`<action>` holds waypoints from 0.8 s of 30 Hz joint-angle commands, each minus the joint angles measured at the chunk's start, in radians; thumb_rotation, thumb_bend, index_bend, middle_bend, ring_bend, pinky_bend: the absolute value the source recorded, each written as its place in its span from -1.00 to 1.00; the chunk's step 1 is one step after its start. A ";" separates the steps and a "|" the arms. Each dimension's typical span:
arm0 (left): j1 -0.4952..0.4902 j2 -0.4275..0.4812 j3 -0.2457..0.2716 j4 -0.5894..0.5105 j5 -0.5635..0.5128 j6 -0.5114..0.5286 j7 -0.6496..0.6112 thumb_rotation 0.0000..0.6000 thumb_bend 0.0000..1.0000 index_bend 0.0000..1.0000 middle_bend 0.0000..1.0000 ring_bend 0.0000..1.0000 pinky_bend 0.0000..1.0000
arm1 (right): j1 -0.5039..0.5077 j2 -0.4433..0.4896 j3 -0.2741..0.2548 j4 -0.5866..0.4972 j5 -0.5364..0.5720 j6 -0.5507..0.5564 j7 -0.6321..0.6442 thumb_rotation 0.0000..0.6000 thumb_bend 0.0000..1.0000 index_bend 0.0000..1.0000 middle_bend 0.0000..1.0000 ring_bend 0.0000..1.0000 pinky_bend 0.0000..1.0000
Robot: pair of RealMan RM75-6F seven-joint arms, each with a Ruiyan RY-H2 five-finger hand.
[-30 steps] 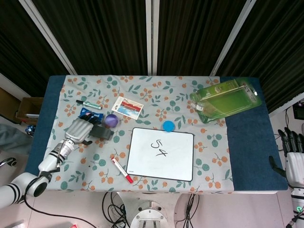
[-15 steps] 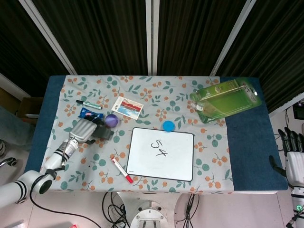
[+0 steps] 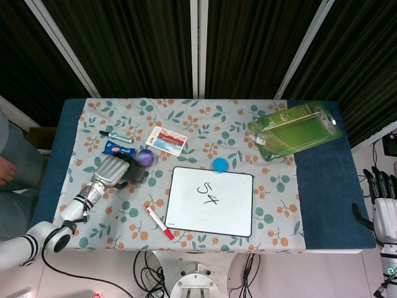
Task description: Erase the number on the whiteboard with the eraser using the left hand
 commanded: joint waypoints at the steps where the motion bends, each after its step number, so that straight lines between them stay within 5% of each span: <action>1: -0.001 0.000 0.003 0.001 0.000 0.000 -0.010 1.00 -0.37 -0.36 -0.41 -0.55 -0.60 | 0.001 -0.001 0.000 0.000 0.001 -0.003 0.000 1.00 -0.45 -1.00 -1.00 -1.00 -1.00; 12: 0.002 0.012 0.008 -0.003 0.005 0.015 -0.054 1.00 -0.33 -0.29 -0.34 -0.47 -0.57 | 0.005 -0.006 0.000 0.002 0.002 -0.008 -0.007 1.00 -0.44 -1.00 -1.00 -1.00 -1.00; 24: 0.048 0.015 0.019 0.000 0.099 0.197 -0.114 1.00 -0.32 0.15 0.09 -0.02 -0.10 | 0.003 -0.005 0.000 0.001 0.002 -0.005 -0.008 1.00 -0.44 -1.00 -1.00 -1.00 -1.00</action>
